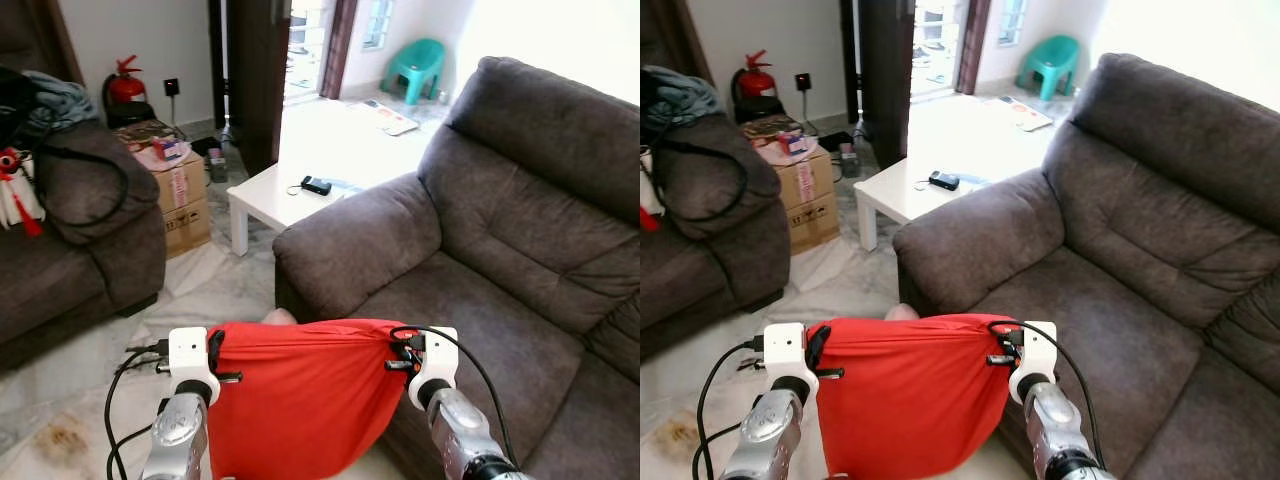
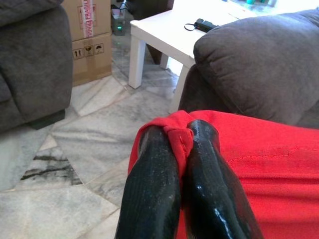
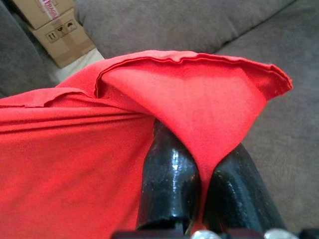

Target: Move the pillow to the sofa from floor

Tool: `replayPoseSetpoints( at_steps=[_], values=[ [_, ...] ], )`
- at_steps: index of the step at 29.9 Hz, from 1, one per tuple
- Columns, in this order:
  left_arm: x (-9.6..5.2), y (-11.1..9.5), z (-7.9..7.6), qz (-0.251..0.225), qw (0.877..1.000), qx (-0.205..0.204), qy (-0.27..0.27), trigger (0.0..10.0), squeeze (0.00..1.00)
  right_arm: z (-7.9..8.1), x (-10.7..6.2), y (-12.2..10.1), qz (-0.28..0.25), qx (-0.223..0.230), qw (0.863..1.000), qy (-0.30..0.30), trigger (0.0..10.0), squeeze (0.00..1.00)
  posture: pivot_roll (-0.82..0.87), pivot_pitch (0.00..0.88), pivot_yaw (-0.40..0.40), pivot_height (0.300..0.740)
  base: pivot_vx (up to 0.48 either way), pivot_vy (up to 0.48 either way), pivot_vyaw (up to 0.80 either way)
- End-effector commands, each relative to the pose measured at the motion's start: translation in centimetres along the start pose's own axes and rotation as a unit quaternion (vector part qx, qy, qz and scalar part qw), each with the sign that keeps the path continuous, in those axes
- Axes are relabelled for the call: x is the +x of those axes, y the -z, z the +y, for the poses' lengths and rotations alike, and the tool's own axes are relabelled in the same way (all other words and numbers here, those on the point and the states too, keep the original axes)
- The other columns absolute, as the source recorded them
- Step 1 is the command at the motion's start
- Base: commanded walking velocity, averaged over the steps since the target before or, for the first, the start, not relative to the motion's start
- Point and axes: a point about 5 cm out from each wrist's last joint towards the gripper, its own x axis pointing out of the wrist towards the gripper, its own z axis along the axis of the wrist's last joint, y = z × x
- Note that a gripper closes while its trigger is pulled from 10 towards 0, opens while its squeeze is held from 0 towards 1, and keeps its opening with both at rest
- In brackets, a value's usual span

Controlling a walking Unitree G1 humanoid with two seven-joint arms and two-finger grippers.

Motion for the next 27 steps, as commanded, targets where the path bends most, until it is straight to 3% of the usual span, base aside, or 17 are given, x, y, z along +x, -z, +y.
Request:
replayPoseSetpoints(
  at_steps=[1, 8, 23, 27],
  values=[
    [0.24, -1.05, 1.32, -0.024, 0.999, 0.01, -0.03, 10.0, 0.0, -2.48, -0.19, -1.94, -0.047, 0.015, 0.997, 0.052, 10.0, 0.0, 0.21, 0.0, -0.154, 0.74, 0.0, 0.0, 0.0],
    [0.24, -0.93, 1.37, -0.021, 0.999, 0.015, -0.031, 10.0, 0.0, -2.4, -0.1, -2.17, -0.051, 0.017, 0.997, 0.049, 10.0, 0.0, 0.22, 0.0, -0.155, 0.74, 0.0, -0.131, 0.0],
    [0.4, -0.93, 1.57, -0.017, 0.999, 0.017, -0.031, 10.0, 0.0, -2.41, 0.0, -2.35, -0.052, 0.019, 0.997, 0.054, 10.0, 0.0, 0.21, 0.0, -0.15, 0.74, 0.0, -0.324, -0.67],
    [0.41, -0.9, 1.6, -0.016, 0.999, 0.018, -0.03, 10.0, 0.0, -2.53, -0.04, -2.37, -0.054, 0.021, 0.997, 0.057, 10.0, 0.0, 0.21, 0.0, -0.148, 0.74, 0.0, -0.328, 0.0]
  ],
)
